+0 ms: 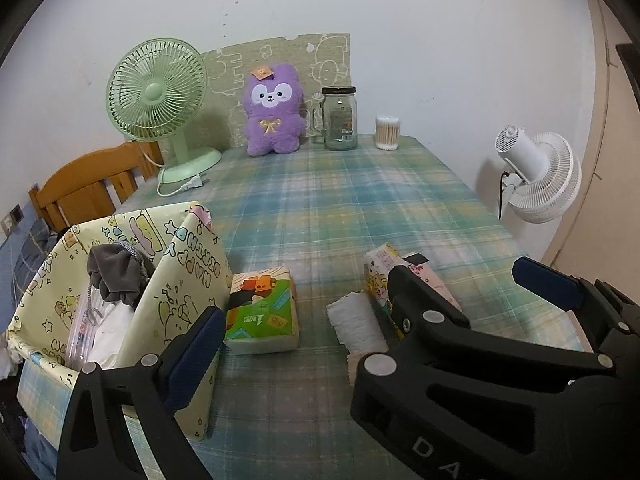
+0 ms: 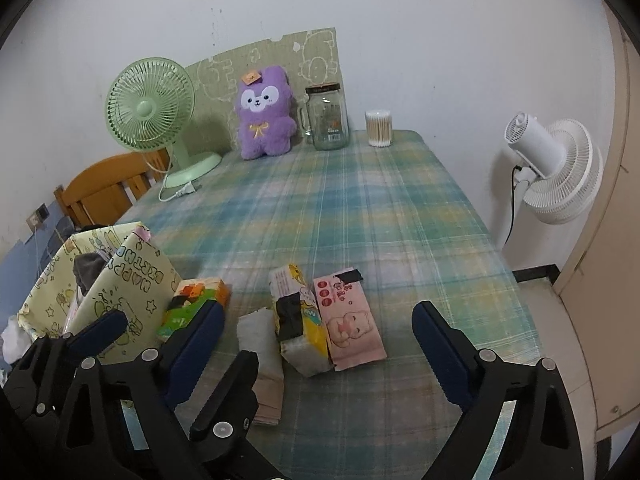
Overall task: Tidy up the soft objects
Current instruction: 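Move both tools back toward the remaining items on the table, then grasp the rolled white towel with the left tool while the right tool grasps the wipes pack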
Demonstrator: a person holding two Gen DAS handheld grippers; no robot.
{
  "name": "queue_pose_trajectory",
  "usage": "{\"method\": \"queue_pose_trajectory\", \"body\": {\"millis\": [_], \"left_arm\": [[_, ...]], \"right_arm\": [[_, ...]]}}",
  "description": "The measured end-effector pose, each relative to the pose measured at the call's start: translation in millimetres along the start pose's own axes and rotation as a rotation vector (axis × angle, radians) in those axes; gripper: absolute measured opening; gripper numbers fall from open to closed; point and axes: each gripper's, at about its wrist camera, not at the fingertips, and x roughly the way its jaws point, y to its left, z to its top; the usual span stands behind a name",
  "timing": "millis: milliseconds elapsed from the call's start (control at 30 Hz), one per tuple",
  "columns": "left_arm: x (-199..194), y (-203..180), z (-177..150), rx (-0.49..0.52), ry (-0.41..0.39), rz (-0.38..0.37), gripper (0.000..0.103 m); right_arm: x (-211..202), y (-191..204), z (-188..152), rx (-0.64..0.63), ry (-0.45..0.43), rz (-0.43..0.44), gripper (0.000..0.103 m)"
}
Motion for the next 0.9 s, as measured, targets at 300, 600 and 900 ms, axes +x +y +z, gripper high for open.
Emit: {"method": "queue_pose_trajectory", "body": {"millis": [300,600,900], "left_arm": [[13.5,0.7,-5.8,-0.029,0.067,-0.039,0.096],[32.2,5.7,-15.1,-0.057,0.134,-0.056,0.086],[45.4,-1.0,-22.2,-0.035,0.183,-0.072,0.079]], "right_arm": [[10.1,-0.4,-3.2,-0.042,0.048,0.002,0.091],[33.9,3.2,-8.9,-0.054,0.096,0.052,0.076],[50.2,-3.0,-18.0,-0.053,0.134,0.093,0.027]]}}
